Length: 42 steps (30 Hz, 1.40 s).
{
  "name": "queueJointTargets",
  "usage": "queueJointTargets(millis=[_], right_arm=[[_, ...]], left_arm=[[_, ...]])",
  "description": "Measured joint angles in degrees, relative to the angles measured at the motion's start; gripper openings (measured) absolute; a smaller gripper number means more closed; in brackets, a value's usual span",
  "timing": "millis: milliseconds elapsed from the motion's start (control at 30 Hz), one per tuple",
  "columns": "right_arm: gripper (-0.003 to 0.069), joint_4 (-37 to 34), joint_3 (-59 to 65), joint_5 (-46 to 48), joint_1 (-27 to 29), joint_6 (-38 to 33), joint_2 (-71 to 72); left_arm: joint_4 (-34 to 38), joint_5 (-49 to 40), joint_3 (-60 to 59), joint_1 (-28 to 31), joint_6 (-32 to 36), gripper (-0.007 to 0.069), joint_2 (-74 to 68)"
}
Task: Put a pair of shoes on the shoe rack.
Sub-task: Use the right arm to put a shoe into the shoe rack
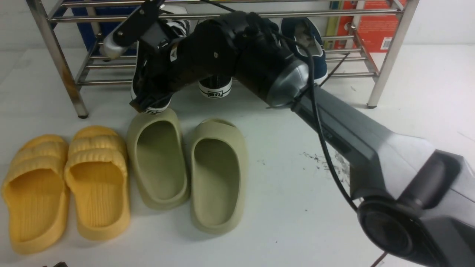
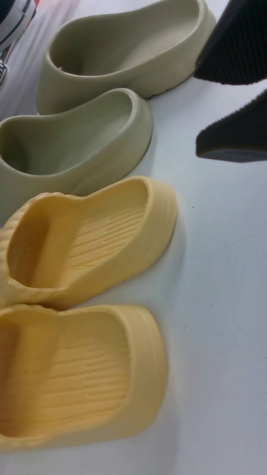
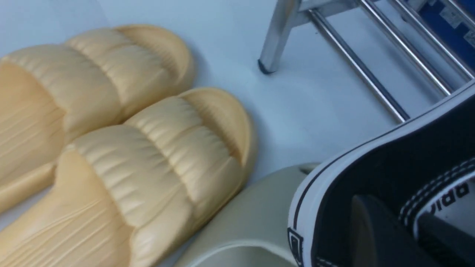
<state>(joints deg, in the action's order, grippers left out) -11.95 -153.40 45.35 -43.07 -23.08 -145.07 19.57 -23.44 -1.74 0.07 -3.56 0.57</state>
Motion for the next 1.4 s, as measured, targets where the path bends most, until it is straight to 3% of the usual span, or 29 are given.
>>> queueJointTargets(millis=[433, 1000, 1400], right_arm=[[0.0035, 0.02, 0.00, -9.54, 1.59, 0.06, -3.40], [0.0038, 0.31, 0.00, -14.22, 2.11, -2.97, -5.89], [0.0079, 0.26, 0.00, -17.30, 3.03, -3.62, -6.35]], left_arm=[[0.00, 0.00, 0.00, 0.00, 0.00, 0.0239, 0.00], [0.00, 0.00, 0.00, 0.00, 0.00, 0.0239, 0.00], [0.00, 0.00, 0.00, 0.00, 0.00, 0.0239, 0.00]])
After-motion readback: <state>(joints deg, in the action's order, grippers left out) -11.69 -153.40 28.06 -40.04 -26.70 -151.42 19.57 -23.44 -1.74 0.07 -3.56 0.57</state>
